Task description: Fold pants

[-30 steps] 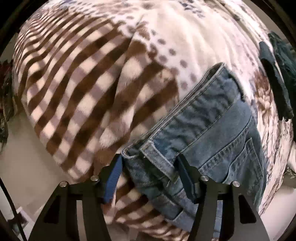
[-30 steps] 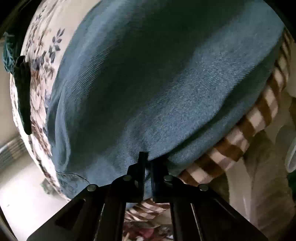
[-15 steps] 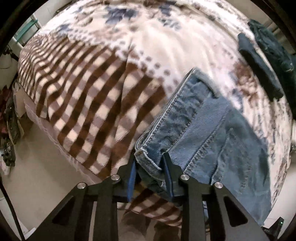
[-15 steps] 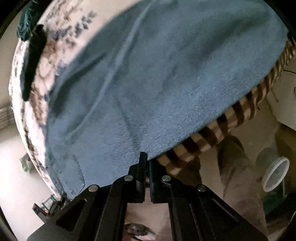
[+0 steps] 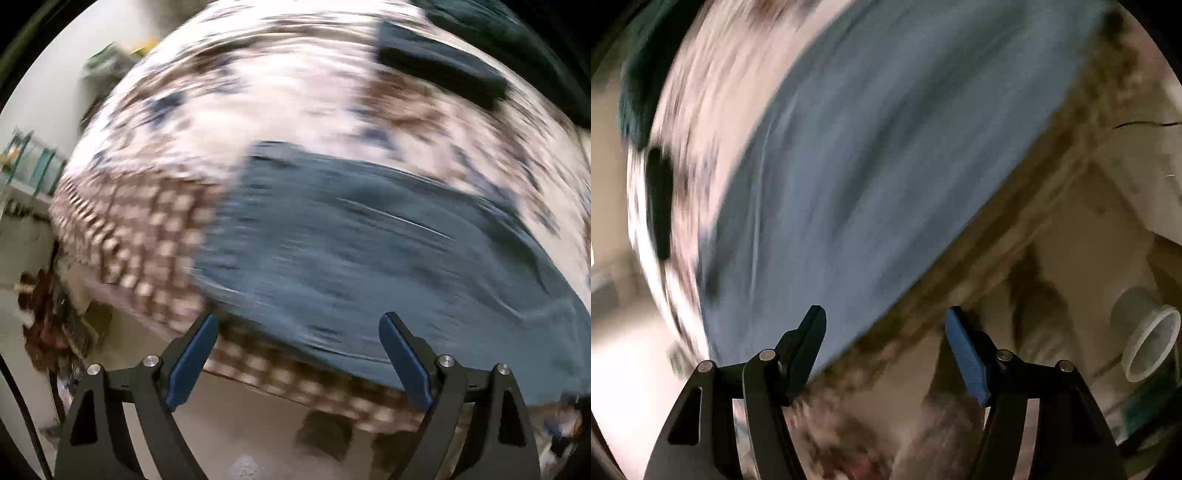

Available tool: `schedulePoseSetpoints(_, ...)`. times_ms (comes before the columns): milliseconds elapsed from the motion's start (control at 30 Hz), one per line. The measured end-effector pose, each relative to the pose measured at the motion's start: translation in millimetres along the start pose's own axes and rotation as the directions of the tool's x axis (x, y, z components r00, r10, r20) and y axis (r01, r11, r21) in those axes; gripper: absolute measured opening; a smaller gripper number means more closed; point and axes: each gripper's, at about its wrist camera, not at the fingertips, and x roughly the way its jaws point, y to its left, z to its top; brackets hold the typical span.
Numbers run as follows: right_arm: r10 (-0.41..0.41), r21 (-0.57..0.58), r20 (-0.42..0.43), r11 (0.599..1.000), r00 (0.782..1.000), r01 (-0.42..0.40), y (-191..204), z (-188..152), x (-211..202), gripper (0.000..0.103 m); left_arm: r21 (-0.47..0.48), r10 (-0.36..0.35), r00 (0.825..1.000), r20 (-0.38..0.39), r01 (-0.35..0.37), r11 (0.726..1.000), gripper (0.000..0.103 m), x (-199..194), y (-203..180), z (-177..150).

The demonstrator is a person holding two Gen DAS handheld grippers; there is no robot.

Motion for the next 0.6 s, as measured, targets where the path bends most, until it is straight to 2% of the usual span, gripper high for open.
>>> schedulePoseSetpoints(33,-0.028,0.044,0.076,0.999,0.997,0.024,-16,23,-18,0.069,0.023,-0.017,1.000,-0.002,0.017,1.000,0.089,-1,-23,-2)
schedulePoseSetpoints(133,-0.055,0.148,0.207,0.989,0.977,0.024,-60,77,-49,0.069,0.089,-0.052,0.998,-0.036,0.055,0.995,0.089,2,-93,-15)
schedulePoseSetpoints(233,-0.096,0.225,0.264,0.974,0.960,0.036,-97,132,-59,0.065,0.128,-0.058,0.998,-0.038,0.063,0.990,0.089,2,-147,-22)
schedulePoseSetpoints(300,-0.106,0.275,0.228,0.961,0.968,0.040,-118,160,-50,0.062,0.151,-0.044,0.998,-0.044,0.050,0.987,0.089,5,-182,-27)
schedulePoseSetpoints(333,-0.128,0.290,0.203,0.955,0.971,0.065,-127,171,-47,0.040,0.152,-0.045,0.998,-0.047,0.052,0.987,0.089,4,-195,-27)
schedulePoseSetpoints(367,-0.160,0.303,0.170,0.947,0.972,0.102,-131,179,-43,0.036,0.151,-0.040,0.998,-0.056,0.048,0.987,0.089,7,-205,-27)
schedulePoseSetpoints(400,-0.158,0.303,0.147,0.947,0.976,0.108,-135,186,-44,0.036,0.141,-0.019,0.998,-0.068,0.028,0.990,0.089,10,-212,-27)
schedulePoseSetpoints(467,-0.200,0.253,0.095,0.952,0.975,0.170,-120,194,-47,0.037,0.116,-0.016,0.997,-0.081,0.026,0.993,0.089,14,-217,-25)
schedulePoseSetpoints(500,-0.227,0.197,0.076,0.958,0.971,0.208,-104,194,-52,0.038,0.108,-0.012,0.996,-0.090,0.022,0.994,0.089,16,-218,-23)
schedulePoseSetpoints(533,-0.221,0.140,0.064,0.968,0.973,0.210,-90,192,-60,0.038,0.103,-0.006,0.996,-0.094,0.016,0.995,0.089,17,-216,-21)
schedulePoseSetpoints(600,-0.196,0.031,0.041,0.980,0.980,0.195,-53,182,-64,0.049,0.086,0.000,0.996,-0.085,0.007,0.996,0.089,18,-206,-14)
